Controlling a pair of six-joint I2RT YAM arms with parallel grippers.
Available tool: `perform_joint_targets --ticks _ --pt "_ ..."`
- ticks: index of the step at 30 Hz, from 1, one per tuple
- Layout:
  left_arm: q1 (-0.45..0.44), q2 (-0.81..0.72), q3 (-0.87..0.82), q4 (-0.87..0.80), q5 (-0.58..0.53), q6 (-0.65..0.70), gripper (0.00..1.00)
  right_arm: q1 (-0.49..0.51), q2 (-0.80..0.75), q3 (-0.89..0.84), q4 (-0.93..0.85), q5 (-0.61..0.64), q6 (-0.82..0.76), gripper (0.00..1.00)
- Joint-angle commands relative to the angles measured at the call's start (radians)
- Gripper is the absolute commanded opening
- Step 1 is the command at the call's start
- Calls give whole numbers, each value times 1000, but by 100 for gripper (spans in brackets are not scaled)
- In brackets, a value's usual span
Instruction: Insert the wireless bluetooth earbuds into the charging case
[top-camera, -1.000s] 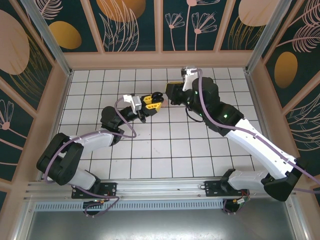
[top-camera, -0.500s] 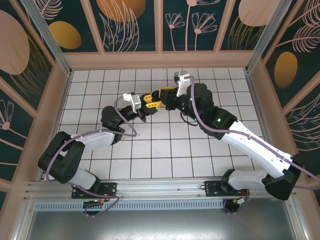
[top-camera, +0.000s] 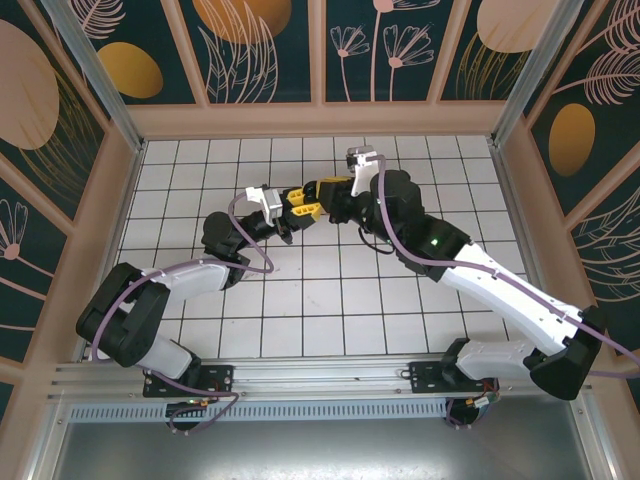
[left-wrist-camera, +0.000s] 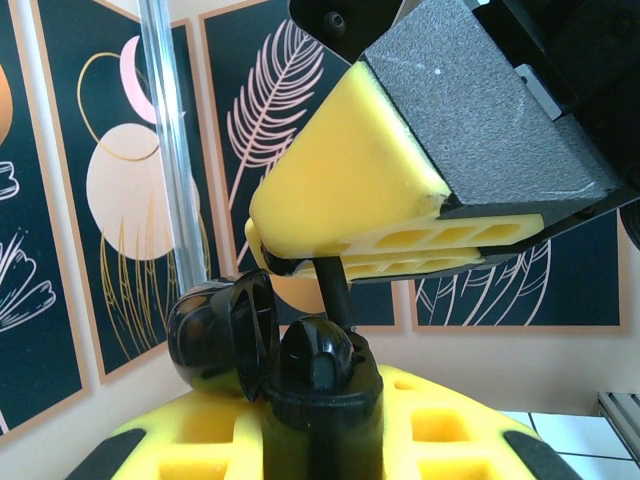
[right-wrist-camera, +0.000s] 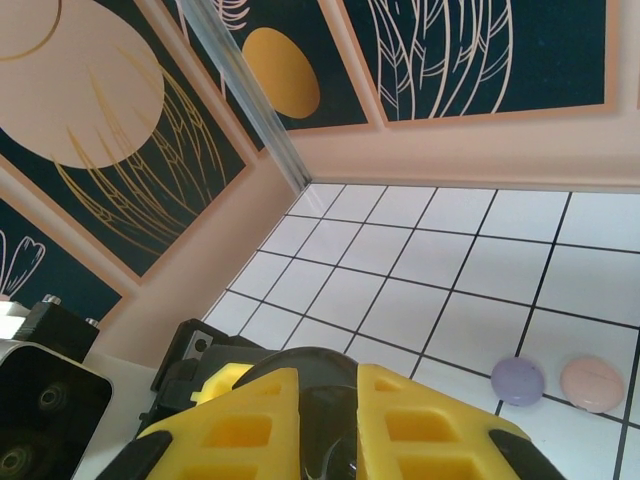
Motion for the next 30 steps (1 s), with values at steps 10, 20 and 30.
perform_joint_targets --ticks 10,20,30 --pt "-8 -7 23 41 3 -9 0 35 45 -1 0 -3 8 15" --pt "-9 -7 31 26 -2 -2 0 94 54 9 -83 74 -36 14" --pt "-8 -4 30 29 0 -5 0 104 50 28 -88 127 -36 14"
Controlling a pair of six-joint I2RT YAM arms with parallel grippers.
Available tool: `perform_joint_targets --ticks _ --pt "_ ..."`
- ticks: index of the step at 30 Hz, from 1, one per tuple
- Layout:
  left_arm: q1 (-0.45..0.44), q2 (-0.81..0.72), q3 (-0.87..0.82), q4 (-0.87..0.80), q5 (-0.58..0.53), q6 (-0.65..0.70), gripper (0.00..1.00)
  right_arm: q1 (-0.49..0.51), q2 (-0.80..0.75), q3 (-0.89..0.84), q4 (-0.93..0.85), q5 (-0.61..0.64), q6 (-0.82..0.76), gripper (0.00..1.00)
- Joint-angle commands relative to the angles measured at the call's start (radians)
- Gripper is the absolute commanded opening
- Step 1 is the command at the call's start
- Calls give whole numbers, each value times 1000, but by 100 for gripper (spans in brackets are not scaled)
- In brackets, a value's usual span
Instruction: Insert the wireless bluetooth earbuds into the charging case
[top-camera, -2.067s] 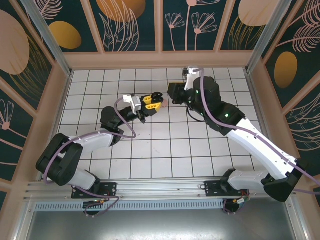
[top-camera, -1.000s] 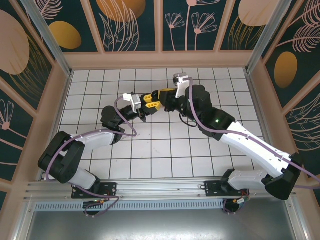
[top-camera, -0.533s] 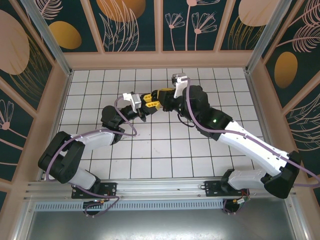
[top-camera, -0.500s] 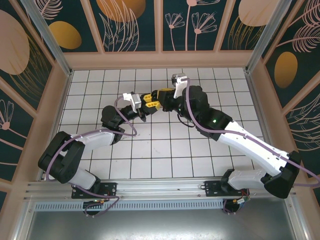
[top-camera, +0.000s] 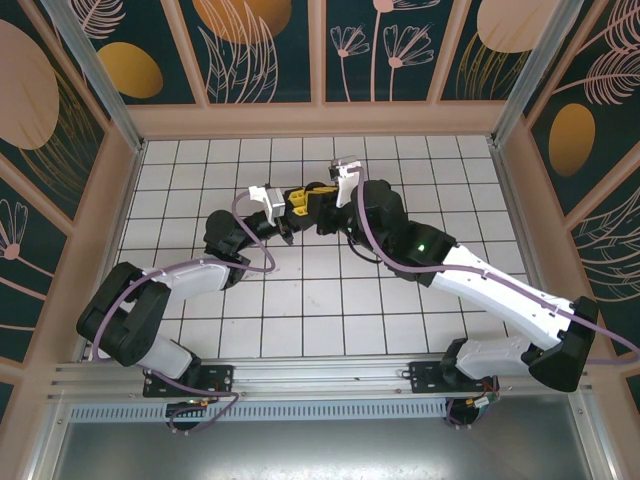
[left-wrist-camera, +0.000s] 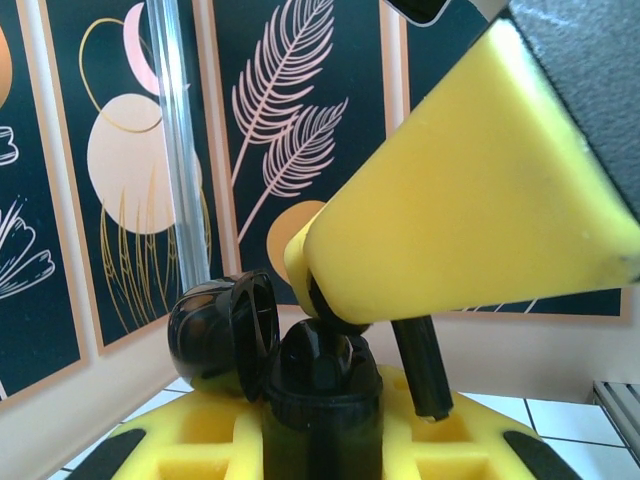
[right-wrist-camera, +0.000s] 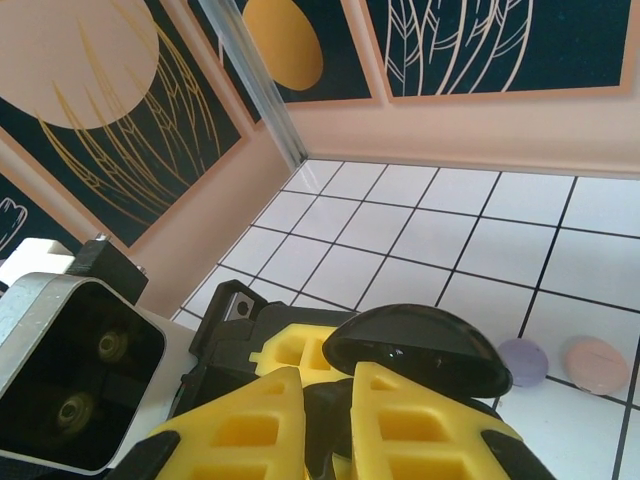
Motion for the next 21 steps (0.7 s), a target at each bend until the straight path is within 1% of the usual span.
perform_joint_targets --ticks 1,6,11,16,21 --pt "-8 -8 29 74 8 -3 0 6 10 27 -57 30 -13 14" --pt "-8 -11 24 63 13 19 0 -3 -27 65 -9 23 -16 14" --pt "-9 -27 21 15 19 91 0 -7 -66 74 38 30 -23 14" --pt "-8 -56 22 -37 30 162 0 -7 -100 38 81 61 -31 14" --pt "-8 -71 29 -54 39 175 0 -9 -127 -20 139 81 -34 14"
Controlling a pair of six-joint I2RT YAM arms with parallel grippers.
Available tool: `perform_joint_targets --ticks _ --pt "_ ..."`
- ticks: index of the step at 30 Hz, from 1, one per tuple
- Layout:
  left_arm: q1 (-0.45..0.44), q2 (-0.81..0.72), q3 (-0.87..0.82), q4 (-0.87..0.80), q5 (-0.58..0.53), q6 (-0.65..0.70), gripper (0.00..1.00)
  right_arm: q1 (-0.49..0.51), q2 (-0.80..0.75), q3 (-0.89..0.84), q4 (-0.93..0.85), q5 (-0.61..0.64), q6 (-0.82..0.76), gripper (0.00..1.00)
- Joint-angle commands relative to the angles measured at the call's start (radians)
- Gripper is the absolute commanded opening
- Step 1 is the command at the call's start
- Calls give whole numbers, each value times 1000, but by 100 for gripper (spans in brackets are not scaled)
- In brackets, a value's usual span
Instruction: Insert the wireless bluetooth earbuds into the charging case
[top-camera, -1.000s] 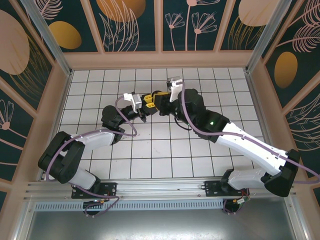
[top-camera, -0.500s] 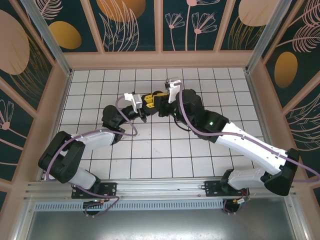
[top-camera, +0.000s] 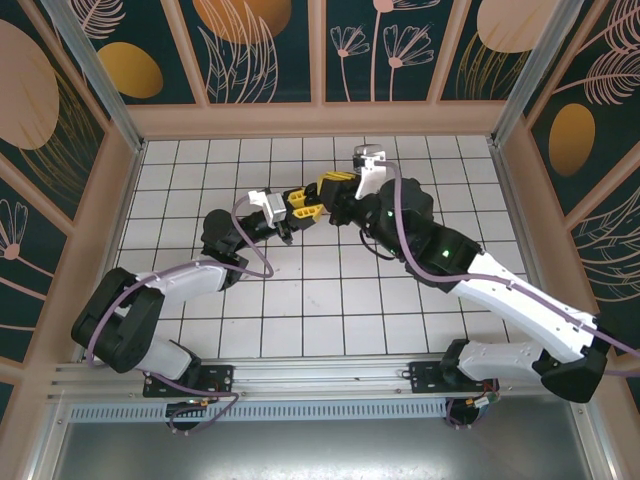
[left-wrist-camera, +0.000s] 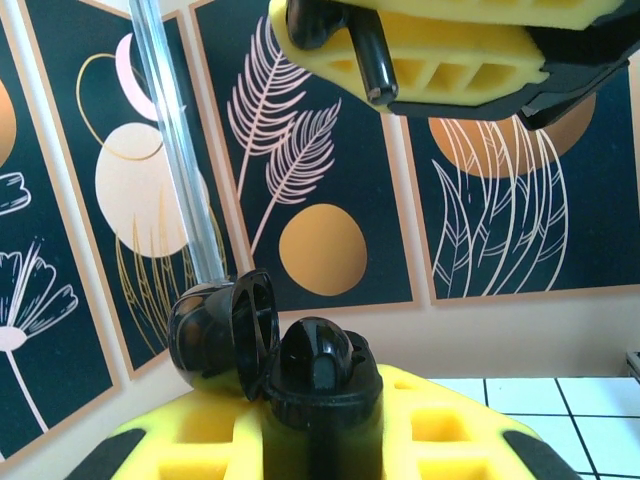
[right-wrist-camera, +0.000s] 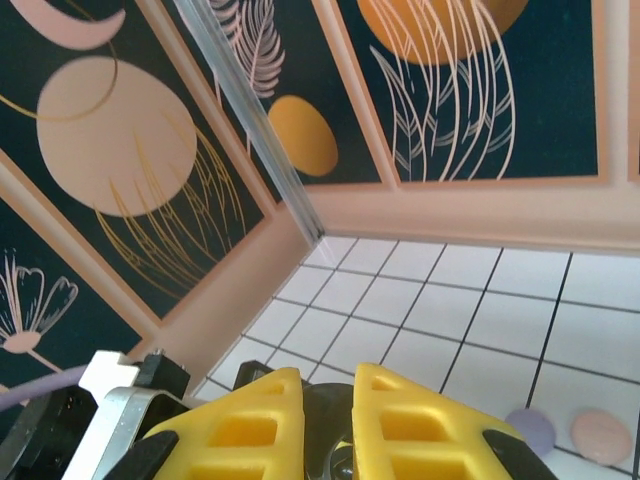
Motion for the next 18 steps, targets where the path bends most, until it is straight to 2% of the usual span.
perform_joint_targets --ticks 1,18 --pt "-8 -28 28 -5 27 37 0 -5 -24 -36 79 37 -20 14" --pt "-8 -39 34 -2 26 15 0 -8 22 -80 86 17 7 14"
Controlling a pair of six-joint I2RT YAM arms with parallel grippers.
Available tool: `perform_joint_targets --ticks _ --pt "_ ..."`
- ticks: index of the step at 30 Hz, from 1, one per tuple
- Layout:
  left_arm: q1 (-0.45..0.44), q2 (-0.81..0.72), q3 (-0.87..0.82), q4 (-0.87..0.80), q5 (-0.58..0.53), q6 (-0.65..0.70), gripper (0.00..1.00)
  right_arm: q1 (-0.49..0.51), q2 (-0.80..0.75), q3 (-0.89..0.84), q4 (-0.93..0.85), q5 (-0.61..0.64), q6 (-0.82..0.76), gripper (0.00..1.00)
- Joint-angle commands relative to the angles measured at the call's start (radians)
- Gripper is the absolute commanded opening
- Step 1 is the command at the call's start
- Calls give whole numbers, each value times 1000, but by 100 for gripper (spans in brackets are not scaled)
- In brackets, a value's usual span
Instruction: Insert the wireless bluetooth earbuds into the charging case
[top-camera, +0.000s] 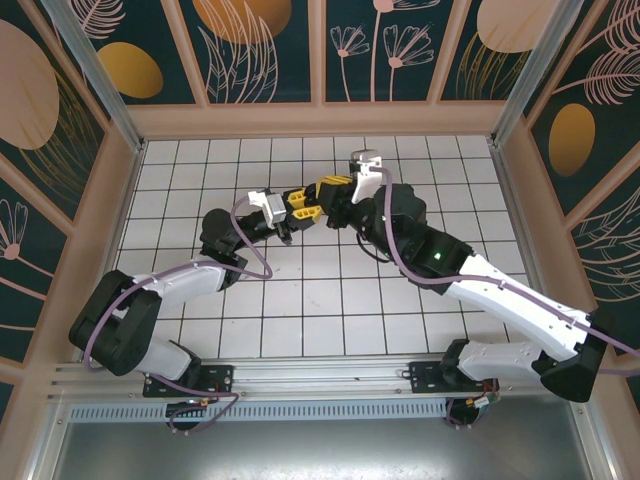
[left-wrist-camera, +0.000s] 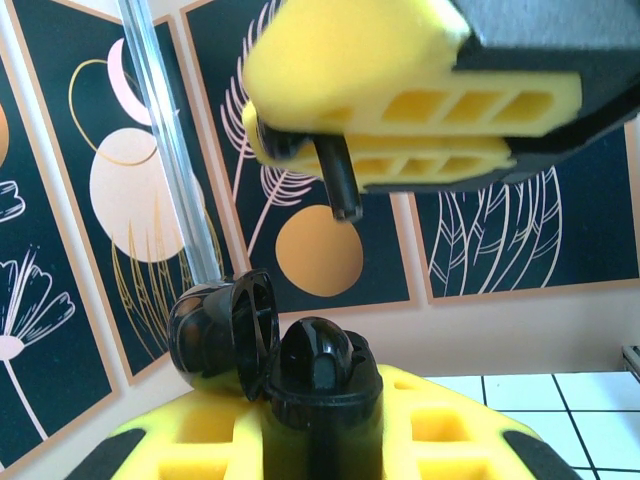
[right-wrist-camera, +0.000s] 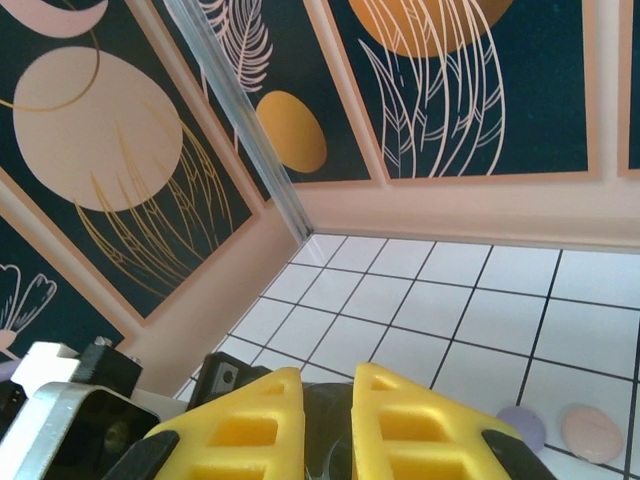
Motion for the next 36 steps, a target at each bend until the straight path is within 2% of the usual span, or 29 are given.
perform_joint_targets --ticks 1,23,36 --pt "-8 -26 31 18 12 1 0 -7 6 -20 30 6 16 14" --pt "-8 -23 37 24 14 -16 0 -46 42 -41 30 -106 52 13" --pt "-8 -23 36 23 13 -20 0 -31 65 -25 1 -110 45 11"
